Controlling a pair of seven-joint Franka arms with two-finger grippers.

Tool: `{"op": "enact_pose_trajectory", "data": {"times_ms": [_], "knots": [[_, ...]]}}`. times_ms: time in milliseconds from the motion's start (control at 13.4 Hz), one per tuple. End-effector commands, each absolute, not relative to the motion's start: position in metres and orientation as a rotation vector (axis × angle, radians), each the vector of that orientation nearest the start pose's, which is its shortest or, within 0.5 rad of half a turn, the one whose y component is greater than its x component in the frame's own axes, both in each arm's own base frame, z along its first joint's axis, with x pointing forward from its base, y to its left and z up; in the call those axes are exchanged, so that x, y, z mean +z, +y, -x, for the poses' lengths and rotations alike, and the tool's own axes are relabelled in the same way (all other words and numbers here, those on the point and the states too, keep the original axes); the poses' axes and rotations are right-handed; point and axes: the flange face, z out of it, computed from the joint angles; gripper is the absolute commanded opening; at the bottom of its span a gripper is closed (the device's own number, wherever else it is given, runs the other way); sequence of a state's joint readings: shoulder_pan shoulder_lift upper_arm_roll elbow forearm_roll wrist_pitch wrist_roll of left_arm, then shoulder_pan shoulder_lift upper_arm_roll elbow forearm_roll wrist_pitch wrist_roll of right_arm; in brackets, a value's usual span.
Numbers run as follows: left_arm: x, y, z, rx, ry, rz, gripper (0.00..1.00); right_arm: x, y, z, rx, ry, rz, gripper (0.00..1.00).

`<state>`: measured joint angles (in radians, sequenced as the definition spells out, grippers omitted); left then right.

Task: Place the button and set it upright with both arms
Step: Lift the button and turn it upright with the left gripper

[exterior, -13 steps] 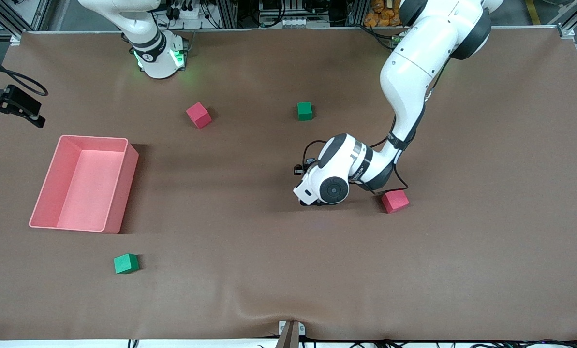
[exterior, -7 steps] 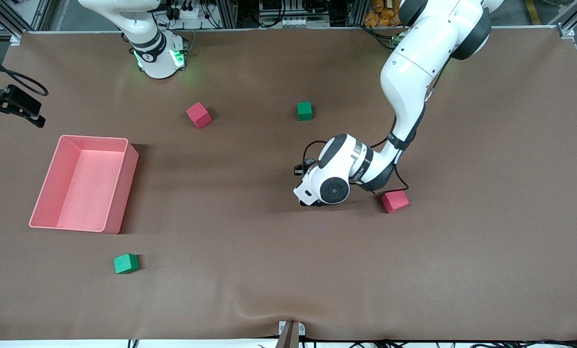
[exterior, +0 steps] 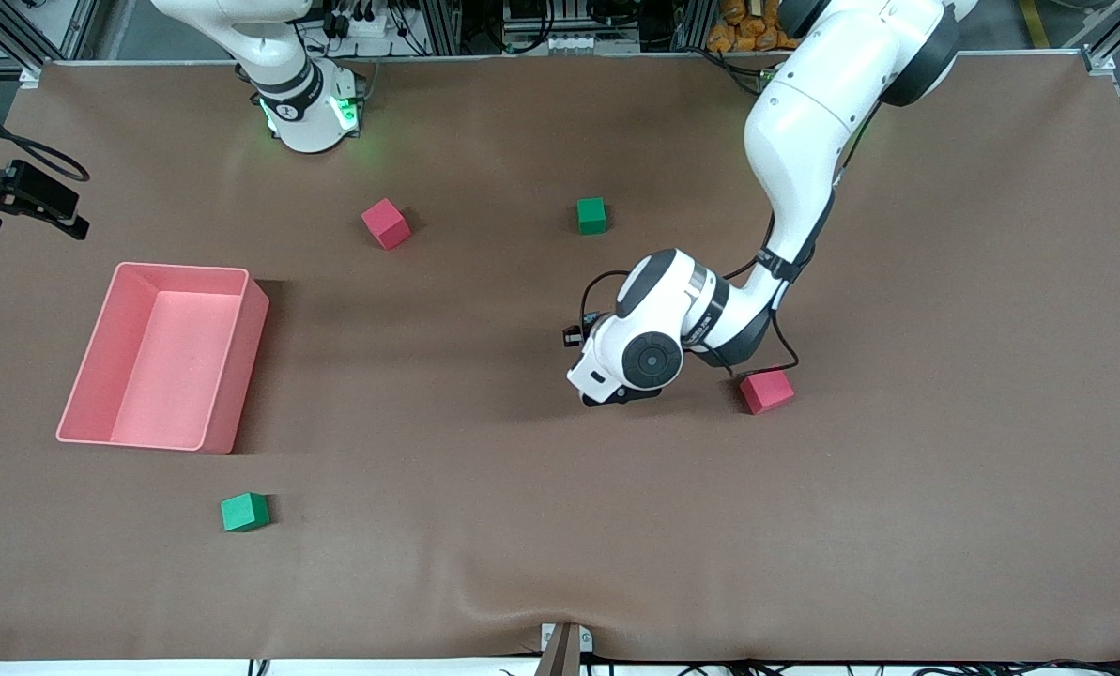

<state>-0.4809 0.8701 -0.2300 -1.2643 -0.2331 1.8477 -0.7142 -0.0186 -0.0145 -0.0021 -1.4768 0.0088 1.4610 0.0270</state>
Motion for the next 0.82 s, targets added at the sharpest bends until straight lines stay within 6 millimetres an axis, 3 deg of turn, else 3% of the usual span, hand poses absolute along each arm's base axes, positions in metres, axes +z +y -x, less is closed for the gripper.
{"op": "enact_pose_trajectory", "data": {"times_ms": [0,150,299,524,748], "knots": [[0.261,-0.465,-0.554,0.68,-0.307,3.176,0.0,0.67,-0.01,-0.538,0.024,0.059,3.114,1.0],[0.291,-0.482,-0.547,0.507,-0.267,3.204,0.0,0.67,-0.009,-0.537,0.026,0.024,3.117,1.0],[0.304,-0.496,-0.543,0.329,-0.301,3.189,0.0,0.67,-0.012,-0.538,0.018,-0.03,3.124,1.0],[0.308,-0.523,-0.534,0.008,-0.248,3.168,0.0,0.673,-0.009,-0.538,0.011,-0.038,3.129,1.0],[0.305,-0.561,-0.497,-0.288,-0.228,3.049,0.0,0.673,-0.002,-0.537,0.012,-0.063,3.151,1.0]]}}
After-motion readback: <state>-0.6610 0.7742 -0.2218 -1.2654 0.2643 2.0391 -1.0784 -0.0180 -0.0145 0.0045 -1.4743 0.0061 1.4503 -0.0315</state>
